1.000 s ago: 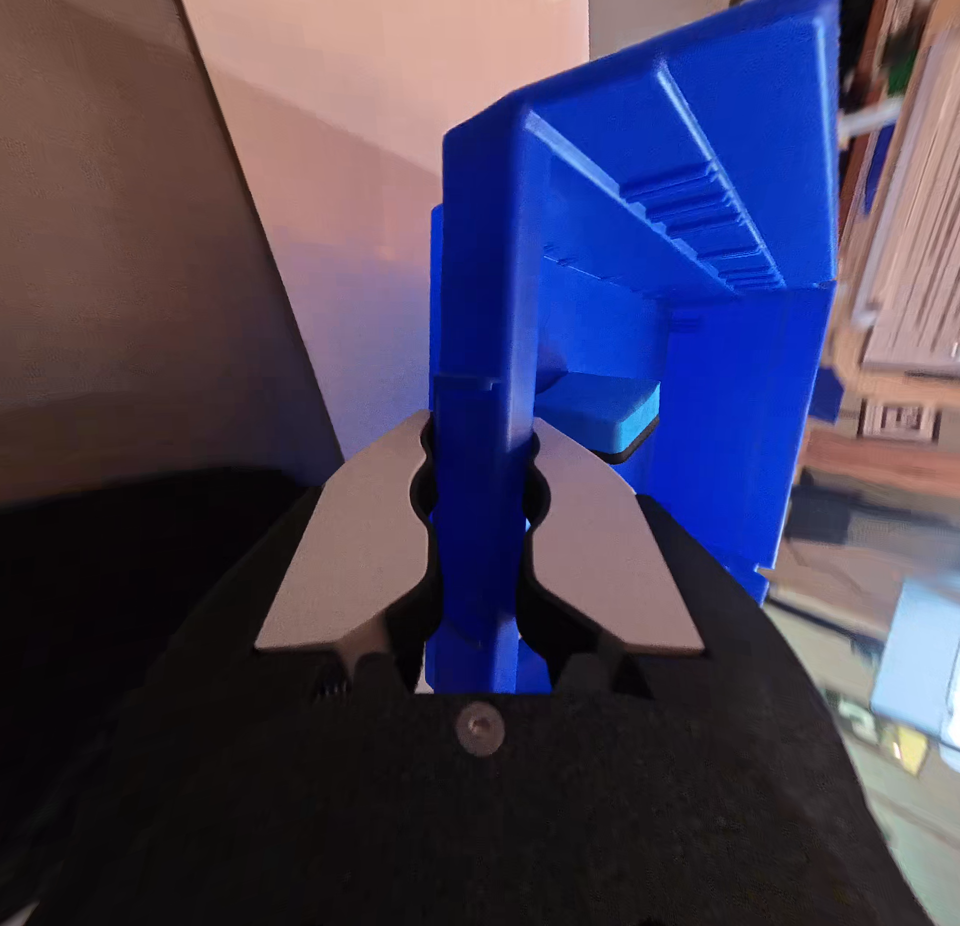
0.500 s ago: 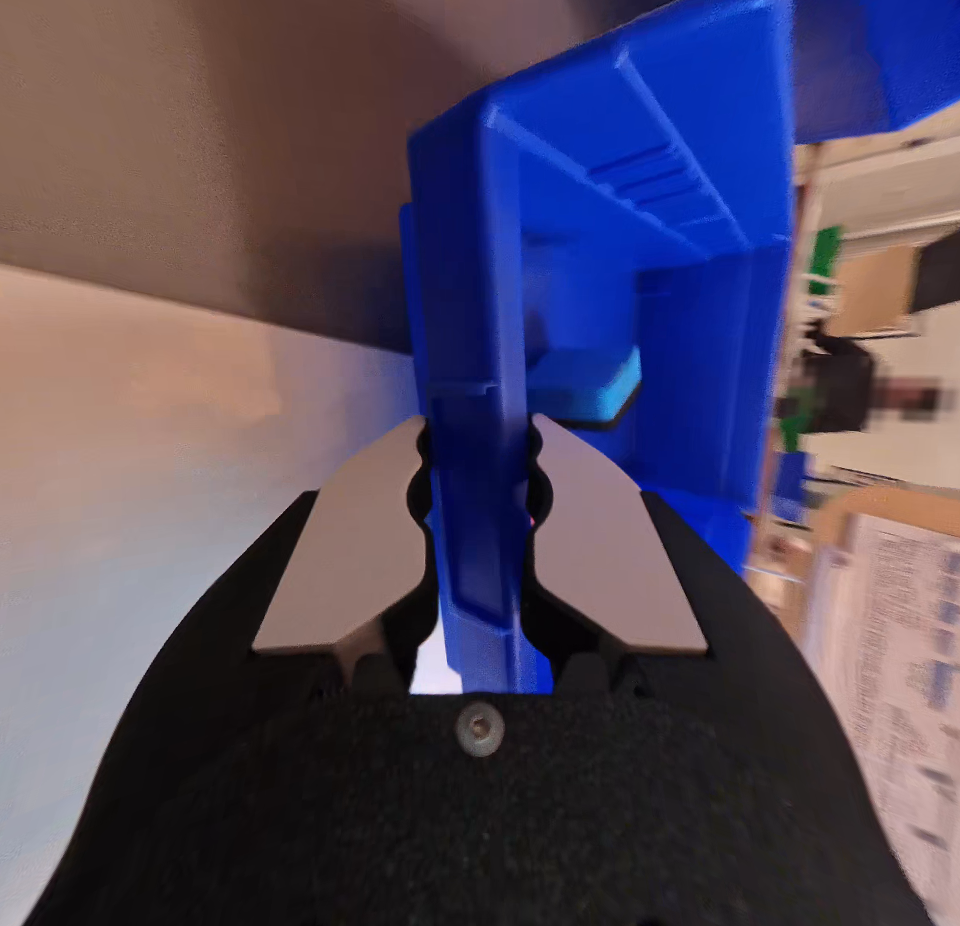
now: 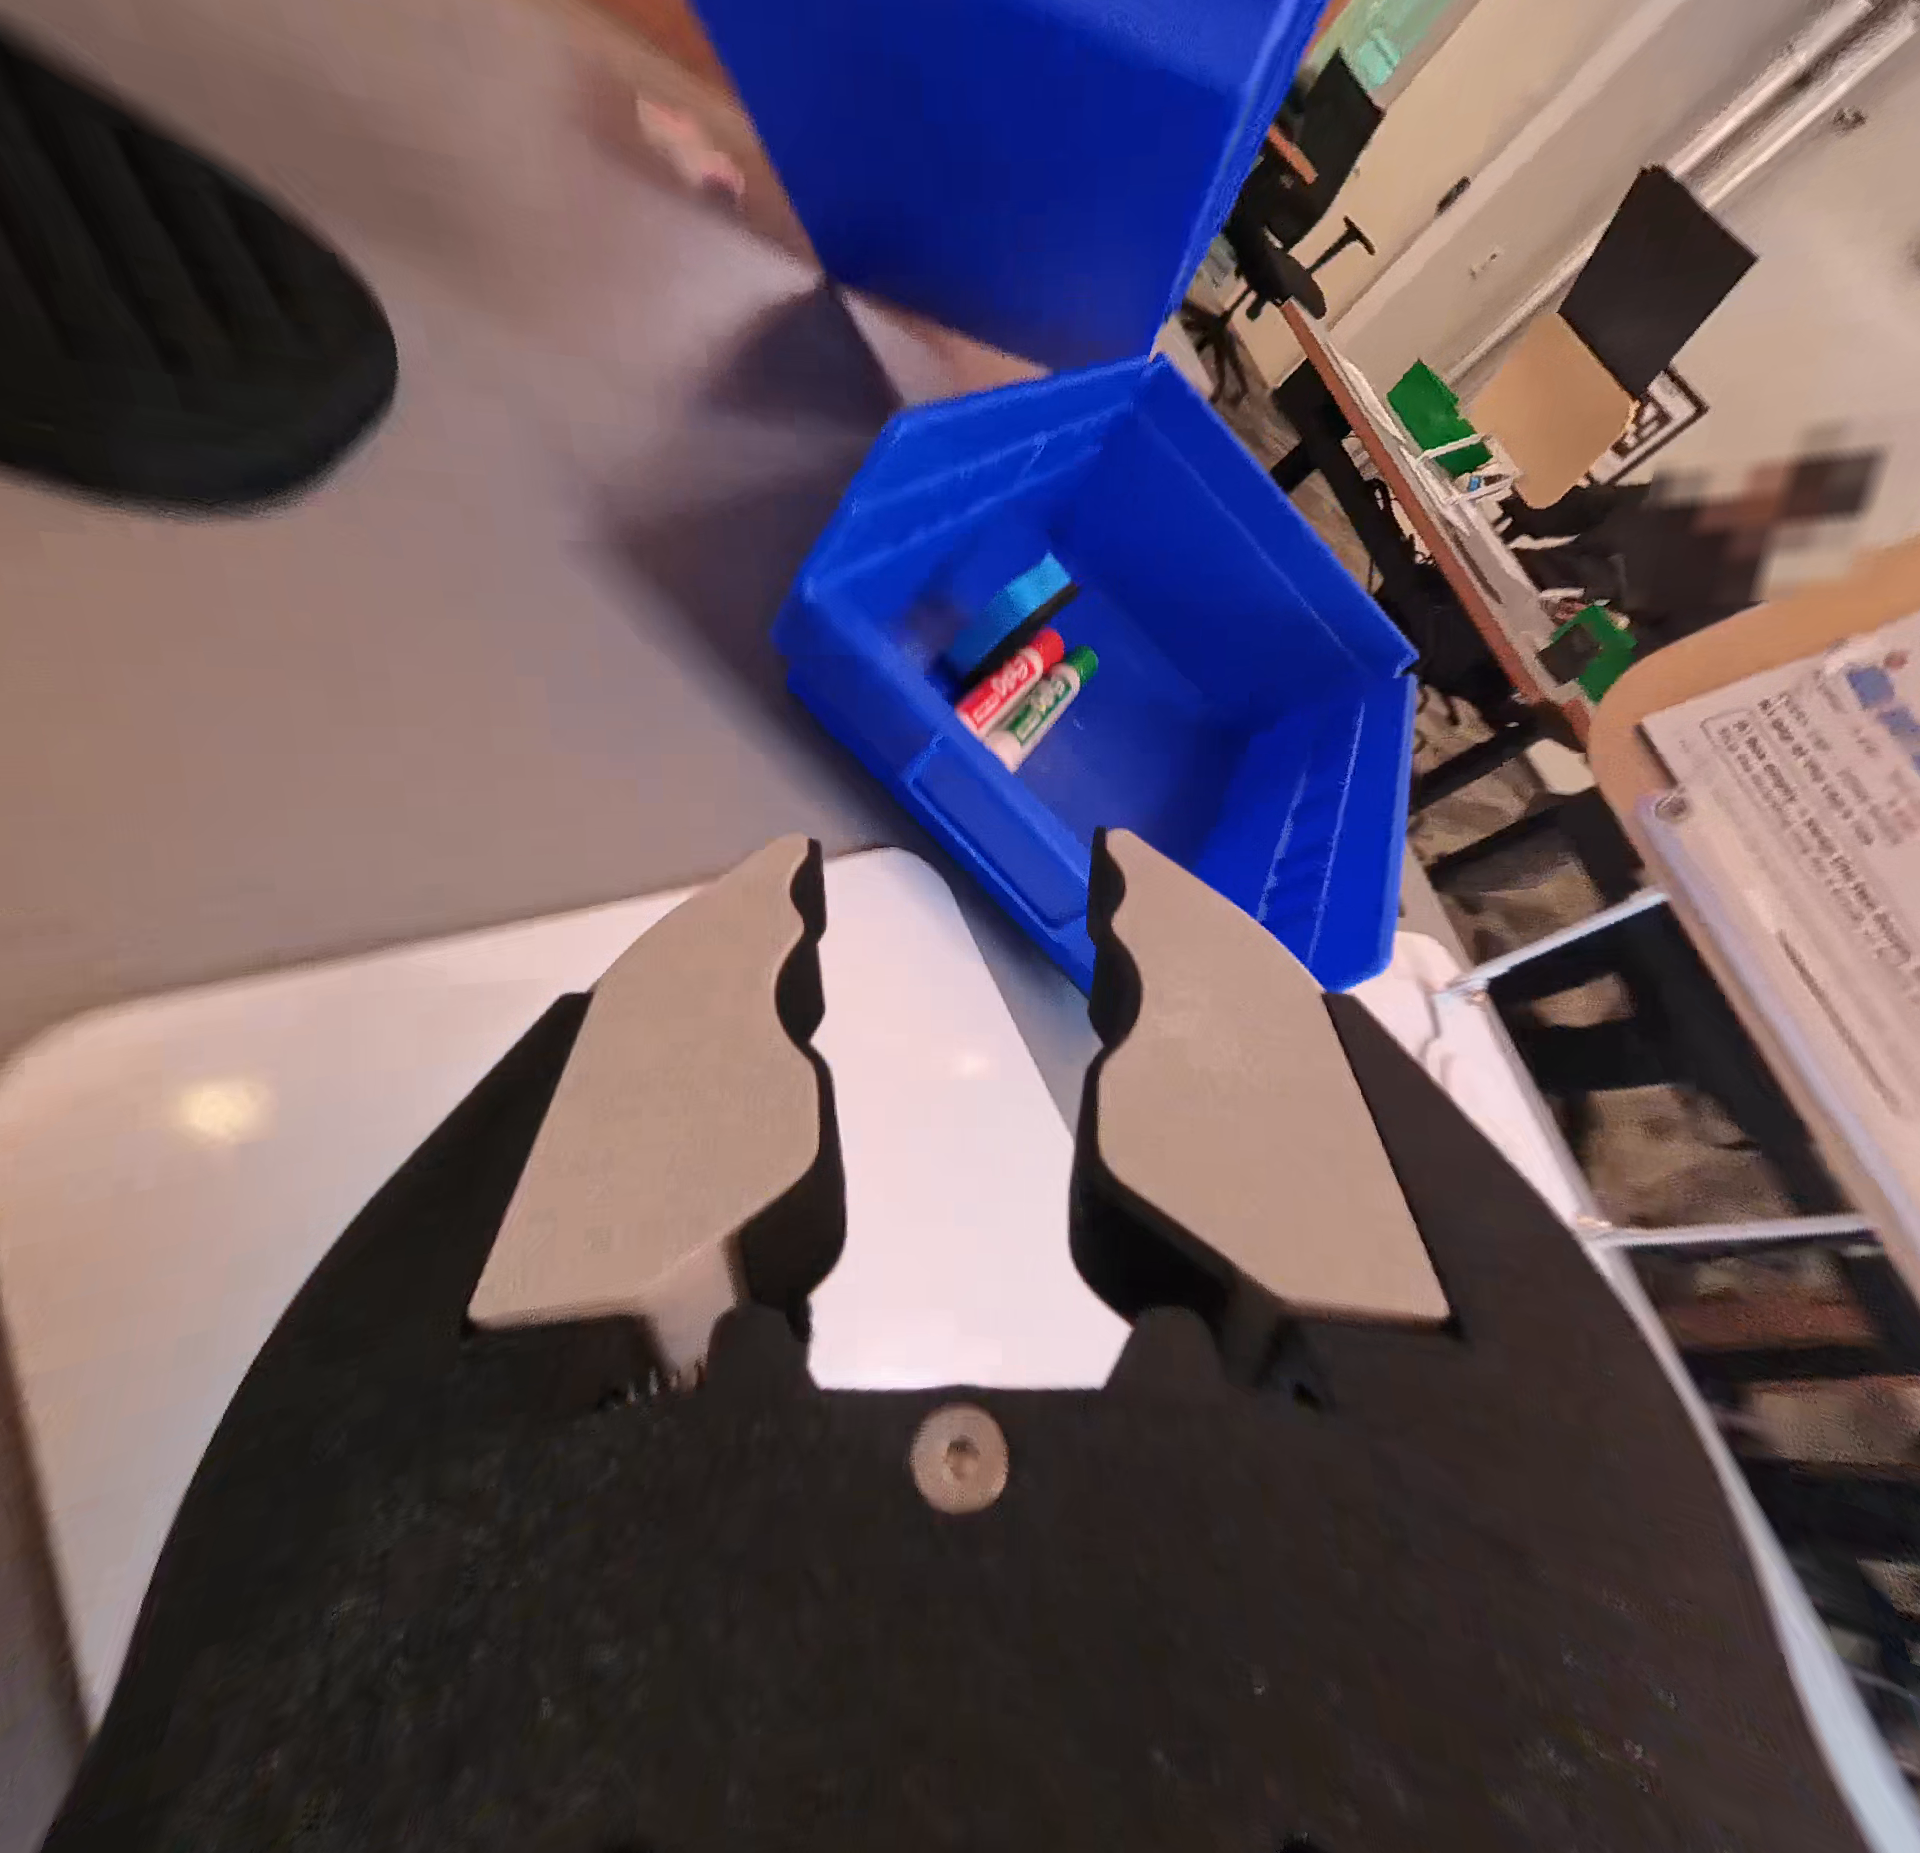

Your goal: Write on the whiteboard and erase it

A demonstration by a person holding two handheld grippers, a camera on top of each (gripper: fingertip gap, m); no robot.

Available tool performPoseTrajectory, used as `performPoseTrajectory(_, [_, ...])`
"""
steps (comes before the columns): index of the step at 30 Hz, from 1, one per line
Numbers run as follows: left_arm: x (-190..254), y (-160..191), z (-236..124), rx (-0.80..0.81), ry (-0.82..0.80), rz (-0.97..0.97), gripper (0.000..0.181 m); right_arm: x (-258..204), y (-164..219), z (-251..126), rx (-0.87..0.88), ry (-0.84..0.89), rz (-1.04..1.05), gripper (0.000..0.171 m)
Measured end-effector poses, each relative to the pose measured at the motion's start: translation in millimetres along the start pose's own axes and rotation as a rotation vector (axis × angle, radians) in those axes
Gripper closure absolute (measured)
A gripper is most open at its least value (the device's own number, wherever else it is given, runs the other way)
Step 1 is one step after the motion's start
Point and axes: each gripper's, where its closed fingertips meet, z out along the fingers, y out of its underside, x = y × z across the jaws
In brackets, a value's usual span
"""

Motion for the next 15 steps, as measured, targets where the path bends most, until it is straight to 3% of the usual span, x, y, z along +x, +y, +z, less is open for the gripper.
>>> performPoseTrajectory(6, [-12,-11,-16,0.05,-0.081,0.039,0.157,14,-54,-4,0.127,-0.037,0.235,0.118])
performPoseTrajectory(12, [-53,-29,-54,0.128,-0.237,0.163,0.172,26,-96,-6,0.216,-0.036,0.251,0.118])
performPoseTrajectory(15, [-66,-31,-60,0.119,-0.206,0.168,0.175,24,-101,-6,0.227,-0.039,0.248,0.118])
